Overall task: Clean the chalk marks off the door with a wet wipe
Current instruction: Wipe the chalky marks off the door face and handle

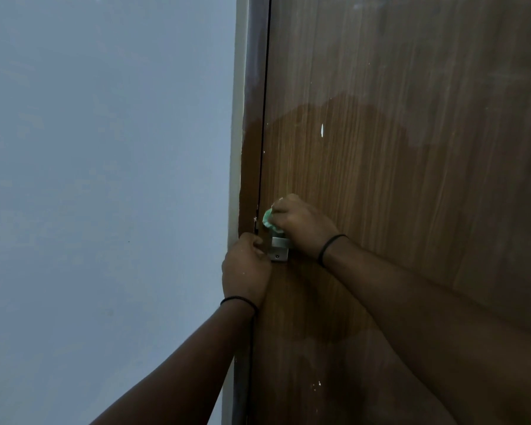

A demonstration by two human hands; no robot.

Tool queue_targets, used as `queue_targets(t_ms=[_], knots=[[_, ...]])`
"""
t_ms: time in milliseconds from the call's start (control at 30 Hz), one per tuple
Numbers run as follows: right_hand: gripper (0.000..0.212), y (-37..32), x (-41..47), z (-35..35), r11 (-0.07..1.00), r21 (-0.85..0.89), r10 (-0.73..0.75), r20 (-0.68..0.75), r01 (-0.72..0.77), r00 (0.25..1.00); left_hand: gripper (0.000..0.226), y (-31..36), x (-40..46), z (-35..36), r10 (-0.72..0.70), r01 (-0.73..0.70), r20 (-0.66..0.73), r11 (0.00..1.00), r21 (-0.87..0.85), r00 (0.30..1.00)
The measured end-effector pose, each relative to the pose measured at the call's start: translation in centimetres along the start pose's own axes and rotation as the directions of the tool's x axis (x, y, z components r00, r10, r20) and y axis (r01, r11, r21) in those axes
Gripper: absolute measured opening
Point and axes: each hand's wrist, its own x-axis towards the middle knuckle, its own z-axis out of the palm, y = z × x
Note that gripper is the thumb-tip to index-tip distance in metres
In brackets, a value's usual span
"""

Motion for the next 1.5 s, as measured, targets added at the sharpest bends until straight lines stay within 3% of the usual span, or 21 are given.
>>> queue_targets(t_ms=[133,267,400,500,600,667,733,833,933,1067,1167,1233,1267,1333,1367,1400,1433,1500], knots=[[0.02,1.5,-0.7,-0.5,0.996,0.077,-0.042,0.104,0.034,0.994,0.02,0.4,0.7,0.1,-0.021,0.021,-0.007,1.0,-0.02,1.0],[0.017,3.0,0.7,-1.3,0.998,0.041,0.05,-0.035,-0.048,0.998,0.023,0.0,0.6,0.4,-0.016,0.016,0.001,0.999,-0.05,1.0],[0.024,1.5,3.2,-1.3,0.999,-0.031,0.009,0.049,-0.007,0.999,0.026,0.2,1.0,0.7,0.065,-0.066,-0.015,0.997,-0.045,0.998],[0.024,1.1,2.5,-1.1,0.987,0.008,0.16,0.004,-0.16,0.987,0.029,1.0,1.7,0.5,0.158,-0.16,-0.036,0.985,-0.064,0.987],[0.022,0.5,0.2,-1.3,0.827,0.281,0.521,-0.06,-0.487,0.851,0.029,1.1,2.1,0.4,0.18,-0.18,-0.012,0.981,-0.068,0.984],[0.02,-0.7,-0.5,-1.2,0.627,0.44,0.711,0.016,-0.643,0.703,0.034,1.0,2.1,0.6,0.114,-0.112,0.019,0.99,-0.086,0.993],[0.016,-1.6,-0.3,-1.1,0.465,0.48,0.792,0.149,-0.744,0.592,0.037,0.7,1.6,1.0,0.026,-0.019,0.048,0.992,-0.128,0.999],[0.013,-1.1,0.5,-1.3,0.346,0.469,0.804,0.299,-0.813,0.514,0.036,0.7,0.7,1.1,-0.004,0.022,0.087,0.977,-0.211,0.996],[0.009,0.1,0.9,-1.7,0.368,0.398,0.739,0.423,-0.841,0.524,0.032,0.9,0.5,1.2,-0.006,0.028,0.089,0.969,-0.246,0.996],[0.02,0.9,1.3,-1.7,0.402,0.327,0.653,0.553,-0.855,0.518,0.035,1.3,0.4,1.0,-0.053,0.081,0.108,0.959,-0.273,0.993],[0.028,2.3,1.1,-2.5,0.356,0.36,0.614,0.605,-0.862,0.506,0.034,1.6,0.3,0.7,-0.08,0.12,0.151,0.952,-0.281,0.985],[0.031,3.2,-0.3,-3.2,0.241,0.421,0.629,0.619,-0.874,0.471,0.031,1.5,0.5,0.5,-0.08,0.127,0.172,0.953,-0.277,0.982],[0.031,3.5,-1.4,-3.5,0.114,0.466,0.61,0.665,-0.877,0.432,0.029,1.5,0.6,0.4,-0.084,0.131,0.179,0.954,-0.27,0.98],[0.031,3.8,-3.8,-3.8,-0.315,0.525,0.479,0.807,-0.791,0.345,0.025,1.3,0.6,0.5,-0.105,0.15,0.176,0.952,-0.266,0.979],[0.031,3.9,-4.8,-3.7,-0.492,0.518,0.411,0.847,-0.7,0.337,0.023,1.2,0.5,0.6,-0.116,0.158,0.166,0.95,-0.271,0.979],[0.028,4.1,-5.6,-3.4,-0.601,0.508,0.374,0.861,-0.617,0.345,0.021,1.2,0.4,0.6,-0.126,0.165,0.154,0.946,-0.278,0.98],[0.026,4.1,-6.2,-3.2,-0.66,0.506,0.357,0.861,-0.554,0.361,0.022,1.2,0.2,0.7,-0.135,0.17,0.139,0.944,-0.283,0.981],[0.023,3.9,-6.6,-2.9,-0.661,0.545,0.37,0.835,-0.515,0.408,0.027,1.3,0.0,0.6,-0.14,0.166,0.108,0.942,-0.291,0.984]])
